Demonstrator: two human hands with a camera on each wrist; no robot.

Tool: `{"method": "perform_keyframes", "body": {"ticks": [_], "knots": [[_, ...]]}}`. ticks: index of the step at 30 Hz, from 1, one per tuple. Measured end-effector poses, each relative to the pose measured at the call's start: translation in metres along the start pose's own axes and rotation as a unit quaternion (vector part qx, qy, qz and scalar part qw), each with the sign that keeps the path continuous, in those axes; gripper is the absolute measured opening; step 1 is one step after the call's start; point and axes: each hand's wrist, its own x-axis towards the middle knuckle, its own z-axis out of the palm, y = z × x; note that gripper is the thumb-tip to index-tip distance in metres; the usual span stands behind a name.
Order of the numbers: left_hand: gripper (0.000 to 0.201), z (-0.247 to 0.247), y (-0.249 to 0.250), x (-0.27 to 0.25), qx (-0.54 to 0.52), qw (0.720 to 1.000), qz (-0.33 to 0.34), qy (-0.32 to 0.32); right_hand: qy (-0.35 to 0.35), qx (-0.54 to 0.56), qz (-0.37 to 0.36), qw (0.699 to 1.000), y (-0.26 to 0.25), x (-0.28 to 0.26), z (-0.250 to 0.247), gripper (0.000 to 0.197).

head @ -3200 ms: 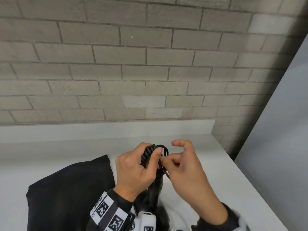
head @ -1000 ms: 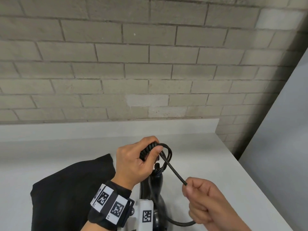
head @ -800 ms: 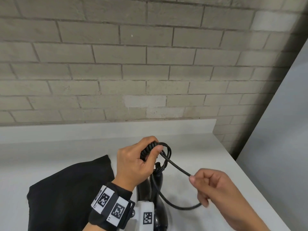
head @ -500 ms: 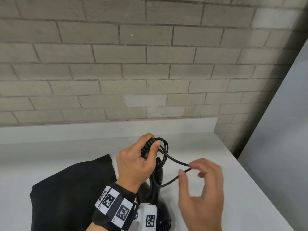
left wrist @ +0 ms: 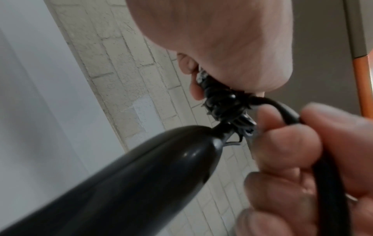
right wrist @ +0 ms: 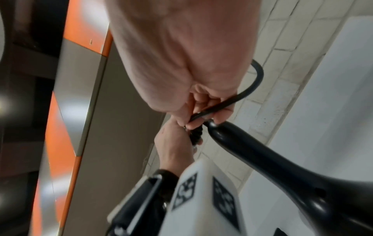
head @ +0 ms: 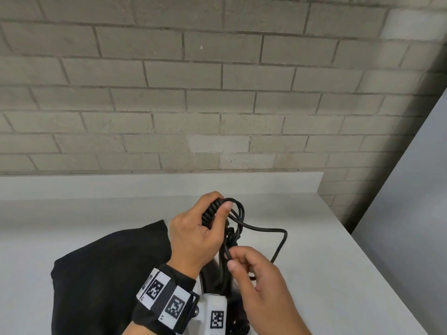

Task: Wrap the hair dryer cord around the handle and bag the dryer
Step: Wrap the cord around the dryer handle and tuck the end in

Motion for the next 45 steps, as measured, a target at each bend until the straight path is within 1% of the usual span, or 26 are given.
{"method": "perform_keyframes", "body": {"ticks": [4, 7, 9, 10, 12, 14, 16, 18, 19, 22, 23, 25, 26, 27, 28, 30, 32, 34, 36, 38, 39, 42, 45], "knots": [[0.022, 0.000, -0.001, 0.000, -0.014, 1.000, -0.024, -0.008, 0.000, 0.031, -0.038, 0.999, -0.002, 0.001, -0.015, 0.011], [0.022, -0.002, -0.007, 0.001, -0.043, 0.997, -0.066, 0.002, -0.035, 0.013, -0.075, 0.996, -0.008, -0.001, -0.029, 0.019], [0.020, -0.004, -0.010, 0.001, -0.076, 0.994, -0.079, -0.001, -0.052, 0.003, -0.096, 0.994, -0.010, -0.002, -0.039, 0.016], [0.019, -0.005, -0.011, 0.001, -0.088, 0.992, -0.085, -0.004, -0.048, 0.009, -0.102, 0.994, -0.007, -0.003, -0.044, 0.014], [0.019, -0.006, -0.013, 0.000, -0.104, 0.990, -0.100, -0.009, -0.023, 0.021, -0.104, 0.994, 0.002, -0.008, -0.054, 0.011], [0.019, -0.006, -0.014, -0.001, -0.112, 0.987, -0.111, -0.012, 0.004, -0.004, -0.102, 0.995, 0.017, -0.013, -0.062, 0.019], [0.019, -0.006, -0.015, -0.001, -0.117, 0.987, -0.111, -0.016, 0.029, -0.084, -0.095, 0.991, 0.035, -0.016, -0.067, 0.023], [0.019, -0.005, -0.014, -0.002, -0.124, 0.986, -0.109, -0.025, 0.053, -0.183, -0.112, 0.975, 0.051, -0.017, -0.068, 0.020], [0.020, -0.004, -0.013, -0.003, -0.126, 0.986, -0.108, -0.030, 0.062, -0.211, -0.125, 0.968, 0.057, -0.017, -0.067, 0.018], [0.019, -0.002, -0.009, -0.004, -0.122, 0.987, -0.098, -0.039, 0.101, -0.208, -0.137, 0.963, 0.057, -0.015, -0.063, 0.005], [0.018, -0.001, -0.008, -0.004, -0.119, 0.988, -0.090, -0.042, 0.125, -0.195, -0.131, 0.964, 0.052, -0.013, -0.060, 0.007], [0.017, -0.001, -0.003, -0.003, -0.115, 0.989, -0.077, -0.046, 0.175, -0.157, -0.116, 0.965, 0.039, -0.011, -0.052, 0.017], [0.016, -0.001, -0.001, -0.003, -0.116, 0.989, -0.074, -0.048, 0.189, -0.141, -0.111, 0.965, 0.034, -0.009, -0.047, 0.022], [0.017, -0.001, 0.000, -0.004, -0.117, 0.989, -0.073, -0.050, 0.187, -0.130, -0.106, 0.968, 0.031, -0.007, -0.043, 0.027], [0.017, -0.001, 0.001, -0.005, -0.118, 0.989, -0.072, -0.053, 0.170, -0.122, -0.097, 0.973, 0.028, -0.005, -0.039, 0.030], [0.018, -0.002, 0.002, -0.006, -0.117, 0.989, -0.067, -0.059, 0.114, -0.117, -0.081, 0.983, 0.024, 0.000, -0.034, 0.028], [0.020, -0.004, 0.001, -0.007, -0.113, 0.990, -0.061, -0.062, 0.089, -0.103, -0.107, 0.985, 0.020, 0.004, -0.035, 0.016], [0.022, -0.006, 0.000, -0.006, -0.102, 0.991, -0.048, -0.066, 0.084, -0.095, -0.136, 0.983, 0.013, 0.006, -0.041, 0.016], [0.022, -0.008, -0.002, -0.005, -0.094, 0.992, -0.040, -0.071, 0.053, -0.100, -0.157, 0.981, 0.001, 0.010, -0.050, 0.009], [0.020, -0.008, -0.002, -0.005, -0.096, 0.992, -0.034, -0.075, 0.028, -0.130, -0.201, 0.970, -0.014, 0.017, -0.060, 0.010], [0.019, -0.008, -0.001, -0.005, -0.098, 0.992, -0.028, -0.080, 0.025, -0.141, -0.220, 0.965, -0.021, 0.022, -0.065, 0.011], [0.017, -0.007, 0.005, -0.005, -0.110, 0.990, 0.001, -0.093, 0.049, -0.159, -0.250, 0.954, -0.040, 0.041, -0.075, 0.013], [0.026, -0.008, 0.010, -0.004, -0.137, 0.984, 0.037, -0.108, 0.065, -0.133, -0.249, 0.957, -0.052, 0.058, -0.077, 0.009]]}}
